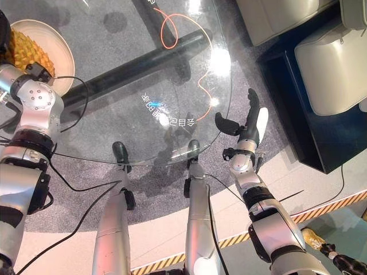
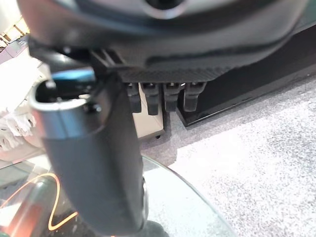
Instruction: Pick up the fruit to the plate
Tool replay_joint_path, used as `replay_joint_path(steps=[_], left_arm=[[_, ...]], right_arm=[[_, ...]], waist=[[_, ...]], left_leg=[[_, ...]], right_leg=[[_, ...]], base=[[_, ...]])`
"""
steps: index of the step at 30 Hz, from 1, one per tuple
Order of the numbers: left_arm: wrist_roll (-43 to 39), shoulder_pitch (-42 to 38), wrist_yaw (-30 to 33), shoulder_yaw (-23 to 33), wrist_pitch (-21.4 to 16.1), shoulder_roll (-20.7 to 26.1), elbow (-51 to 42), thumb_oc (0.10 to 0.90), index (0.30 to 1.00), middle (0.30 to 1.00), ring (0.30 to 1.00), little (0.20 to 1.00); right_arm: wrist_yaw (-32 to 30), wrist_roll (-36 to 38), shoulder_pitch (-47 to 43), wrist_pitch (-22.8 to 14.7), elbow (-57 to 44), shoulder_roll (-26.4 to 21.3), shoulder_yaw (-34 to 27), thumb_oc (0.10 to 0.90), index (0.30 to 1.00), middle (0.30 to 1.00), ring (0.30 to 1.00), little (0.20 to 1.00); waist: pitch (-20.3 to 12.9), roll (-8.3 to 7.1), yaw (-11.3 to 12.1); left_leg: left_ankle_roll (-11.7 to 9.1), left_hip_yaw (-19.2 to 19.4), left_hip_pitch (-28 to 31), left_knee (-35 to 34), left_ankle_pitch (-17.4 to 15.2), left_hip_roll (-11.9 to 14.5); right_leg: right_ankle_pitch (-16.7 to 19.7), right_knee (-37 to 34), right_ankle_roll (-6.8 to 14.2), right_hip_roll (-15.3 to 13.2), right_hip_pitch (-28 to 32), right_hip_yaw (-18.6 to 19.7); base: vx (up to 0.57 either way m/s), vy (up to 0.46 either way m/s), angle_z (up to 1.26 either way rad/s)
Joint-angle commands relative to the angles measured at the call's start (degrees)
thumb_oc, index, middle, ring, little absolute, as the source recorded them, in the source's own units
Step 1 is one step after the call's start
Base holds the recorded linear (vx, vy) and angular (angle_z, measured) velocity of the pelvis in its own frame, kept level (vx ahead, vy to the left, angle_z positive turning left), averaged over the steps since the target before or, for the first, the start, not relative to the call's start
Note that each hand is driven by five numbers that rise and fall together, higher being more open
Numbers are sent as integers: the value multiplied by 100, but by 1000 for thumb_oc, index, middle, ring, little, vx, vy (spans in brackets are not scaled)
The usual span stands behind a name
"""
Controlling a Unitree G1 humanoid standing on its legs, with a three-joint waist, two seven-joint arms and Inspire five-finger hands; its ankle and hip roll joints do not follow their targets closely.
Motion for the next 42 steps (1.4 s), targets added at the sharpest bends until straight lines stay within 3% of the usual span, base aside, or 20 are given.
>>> replay_joint_path(steps=[1, 9, 11, 13, 20, 26, 42], left_arm=[[406, -903, 167, 2, -661, 660, 171, 100, 300, 300, 300, 200], [413, -975, 149, -66, -692, 661, 181, 100, 300, 300, 300, 200], [418, -1033, 95, -83, -655, 668, 192, 254, 432, 432, 432, 354], [396, -1055, 50, -106, -642, 658, 212, 292, 465, 465, 465, 392], [277, -1044, -93, -125, -636, 659, 264, 314, 484, 484, 484, 414], [210, -1033, -178, -129, -750, 652, 310, 278, 453, 453, 453, 378], [231, -743, -374, -92, -926, 512, -16, 322, 491, 491, 491, 422]], right_arm=[[-328, 202, 327, 975, 1253, -397, -65, 800, 900, 900, 900, 900], [-357, 176, 355, 894, 1246, -389, -55, 800, 900, 900, 900, 900], [-347, 181, 307, 882, 1240, -408, -55, 800, 900, 900, 900, 900], [-341, 185, 281, 887, 1253, -403, -64, 800, 900, 900, 900, 900], [-361, 160, 259, 886, 1249, -388, -51, 800, 900, 900, 900, 900], [-380, 147, 266, 861, 1243, -392, -61, 800, 900, 900, 900, 900], [-454, 98, 312, 822, 1236, -356, -103, 800, 900, 900, 900, 900]], waist=[[-40, 140, 111], [-40, 133, 88], [-40, 123, 81], [-40, 121, 83], [-40, 119, 84], [-40, 123, 82], [-40, 176, 141]], left_leg=[[-73, -114, -221, 1084, -1053, -75], [-65, -121, -255, 1102, -1090, -81], [-63, -120, -303, 1066, -1033, -85], [-62, -122, -305, 1064, -1031, -86], [-74, -123, -309, 1025, -1015, -77], [-81, -129, -313, 998, -1008, -80], [-71, -151, -298, 940, -995, -142]], right_leg=[[123, -364, -185, 421, -4, -129], [141, -378, -170, 431, -46, -100], [197, -419, -172, 428, -90, -93], [209, -424, -168, 425, -92, -95], [224, -457, -153, 421, -95, -98], [223, -468, -147, 414, -106, -96], [253, -507, -133, 388, -111, -128]], base=[[0, 0, 0], [0, 0, 0], [0, 0, 0], [0, 0, 0], [0, 0, 0], [0, 0, 0], [0, 0, 0]])
